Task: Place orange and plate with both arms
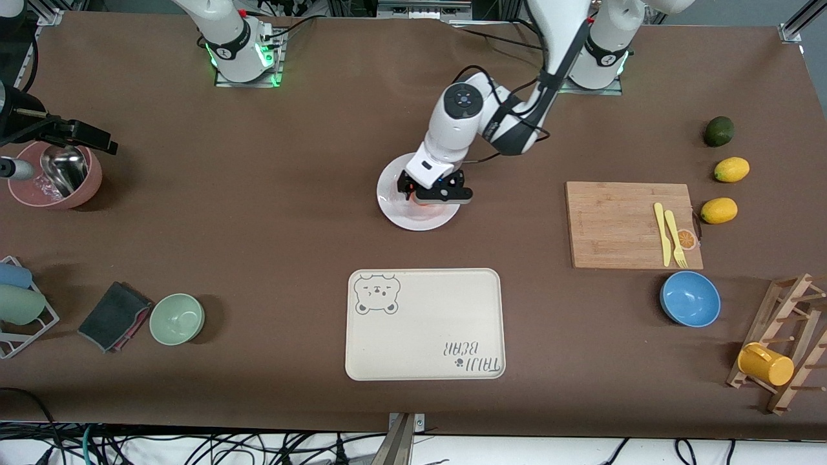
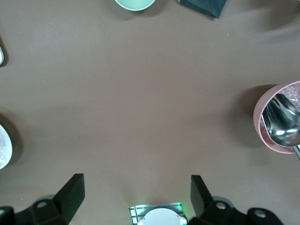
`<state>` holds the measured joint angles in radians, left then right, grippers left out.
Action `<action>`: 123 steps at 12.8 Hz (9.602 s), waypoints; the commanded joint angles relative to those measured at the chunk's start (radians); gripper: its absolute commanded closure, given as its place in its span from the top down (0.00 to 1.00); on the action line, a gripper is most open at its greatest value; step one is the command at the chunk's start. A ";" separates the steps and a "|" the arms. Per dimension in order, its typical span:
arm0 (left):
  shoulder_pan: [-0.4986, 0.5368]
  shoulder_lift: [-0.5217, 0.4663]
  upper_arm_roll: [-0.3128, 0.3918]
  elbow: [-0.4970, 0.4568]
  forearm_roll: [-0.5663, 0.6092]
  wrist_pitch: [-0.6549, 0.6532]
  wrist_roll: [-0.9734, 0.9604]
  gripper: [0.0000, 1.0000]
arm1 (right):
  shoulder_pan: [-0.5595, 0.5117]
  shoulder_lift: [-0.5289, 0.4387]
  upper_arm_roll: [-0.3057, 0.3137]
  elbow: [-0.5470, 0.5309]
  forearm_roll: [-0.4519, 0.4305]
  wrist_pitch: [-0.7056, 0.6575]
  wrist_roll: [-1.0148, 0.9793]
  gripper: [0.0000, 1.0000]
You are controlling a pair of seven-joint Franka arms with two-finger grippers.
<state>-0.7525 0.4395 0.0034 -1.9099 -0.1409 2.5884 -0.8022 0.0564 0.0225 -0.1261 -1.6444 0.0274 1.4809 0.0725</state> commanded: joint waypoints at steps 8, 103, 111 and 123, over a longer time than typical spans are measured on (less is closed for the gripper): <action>0.438 -0.442 -0.007 -0.025 -0.011 -0.481 0.269 1.00 | 0.052 0.152 0.055 -0.015 0.239 -0.015 -0.005 1.00; 0.647 -0.423 0.012 0.298 0.067 -0.988 0.334 1.00 | 0.080 0.023 0.042 -0.340 -0.027 0.302 -0.132 1.00; 0.640 -0.423 0.007 0.299 0.066 -0.988 0.333 1.00 | 0.080 -0.186 0.083 -0.376 -0.083 0.115 0.122 1.00; 0.642 -0.421 0.007 0.299 0.067 -0.988 0.333 1.00 | 0.071 -0.032 0.026 0.004 -0.066 -0.128 0.112 1.00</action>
<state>-0.1154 0.0106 0.0130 -1.6317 -0.0546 1.6100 -0.4689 0.1320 -0.0733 -0.0928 -1.7476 -0.0376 1.4127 0.1952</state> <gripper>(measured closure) 0.000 0.000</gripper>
